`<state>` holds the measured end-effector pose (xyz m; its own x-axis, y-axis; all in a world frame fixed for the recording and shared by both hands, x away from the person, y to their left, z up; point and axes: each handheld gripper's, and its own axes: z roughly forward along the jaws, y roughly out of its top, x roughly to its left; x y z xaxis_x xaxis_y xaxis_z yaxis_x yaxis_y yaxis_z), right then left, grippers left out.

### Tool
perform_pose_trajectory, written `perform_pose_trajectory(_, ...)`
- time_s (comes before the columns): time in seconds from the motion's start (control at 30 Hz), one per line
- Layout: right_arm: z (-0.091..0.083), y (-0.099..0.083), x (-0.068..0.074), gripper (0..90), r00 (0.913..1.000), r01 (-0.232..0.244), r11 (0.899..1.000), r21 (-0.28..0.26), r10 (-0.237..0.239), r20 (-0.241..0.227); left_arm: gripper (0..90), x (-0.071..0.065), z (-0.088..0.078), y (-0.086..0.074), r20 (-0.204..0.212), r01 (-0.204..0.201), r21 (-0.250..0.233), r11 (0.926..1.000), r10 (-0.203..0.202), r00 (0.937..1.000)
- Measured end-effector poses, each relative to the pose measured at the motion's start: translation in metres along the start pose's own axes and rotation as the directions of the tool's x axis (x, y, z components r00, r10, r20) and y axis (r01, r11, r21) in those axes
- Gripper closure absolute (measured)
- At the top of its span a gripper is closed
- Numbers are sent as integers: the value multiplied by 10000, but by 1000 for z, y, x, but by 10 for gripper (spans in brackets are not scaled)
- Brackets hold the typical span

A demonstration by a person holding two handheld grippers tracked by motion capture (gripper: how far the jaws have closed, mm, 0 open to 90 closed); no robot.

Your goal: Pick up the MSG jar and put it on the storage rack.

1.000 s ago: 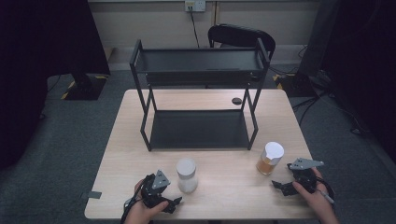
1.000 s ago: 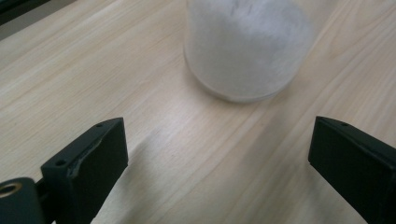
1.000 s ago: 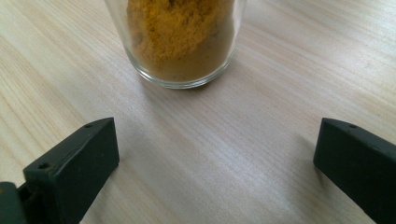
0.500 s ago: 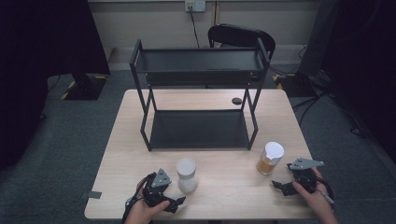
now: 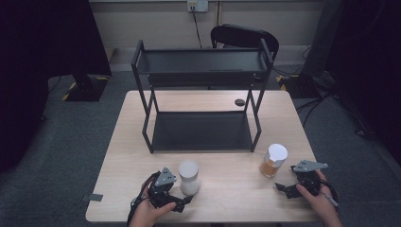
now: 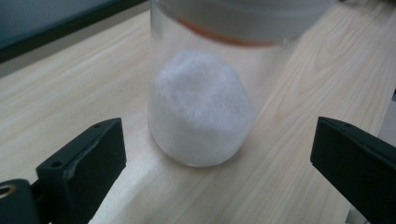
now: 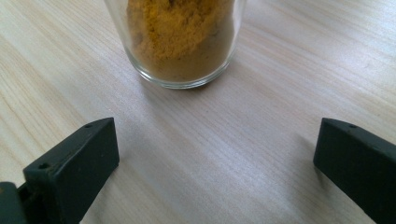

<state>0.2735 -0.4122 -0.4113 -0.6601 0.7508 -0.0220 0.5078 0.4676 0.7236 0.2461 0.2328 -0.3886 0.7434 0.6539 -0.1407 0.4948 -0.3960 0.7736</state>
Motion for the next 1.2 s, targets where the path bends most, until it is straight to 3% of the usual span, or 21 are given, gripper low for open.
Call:
perform_pose_trajectory(0.33, 0, 0, 0, 0, 10000, 1, 10000, -2, -1, 3, 28, 6, -6, 9, 177, 265, -634, 9976, -254, 9995)
perform_pose_trajectory(0.7, 0, 0, 0, 0, 10000, -1, 10000, -1, 1, 3, 27, 7, -6, 16, 108, 411, -947, 9947, -403, 9991)
perform_pose_trajectory(1.03, 0, 0, 0, 0, 10000, -1, 10000, -1, 1, 3, 129, 10, 2, 19, 331, 237, -1143, 9932, -201, 9993)
perform_pose_trajectory(1.2, 0, 0, 0, 0, 10000, 0, 10000, 0, 0, 4, 230, 7, 4, 24, 234, -59, -1054, 9944, 84, 9997)
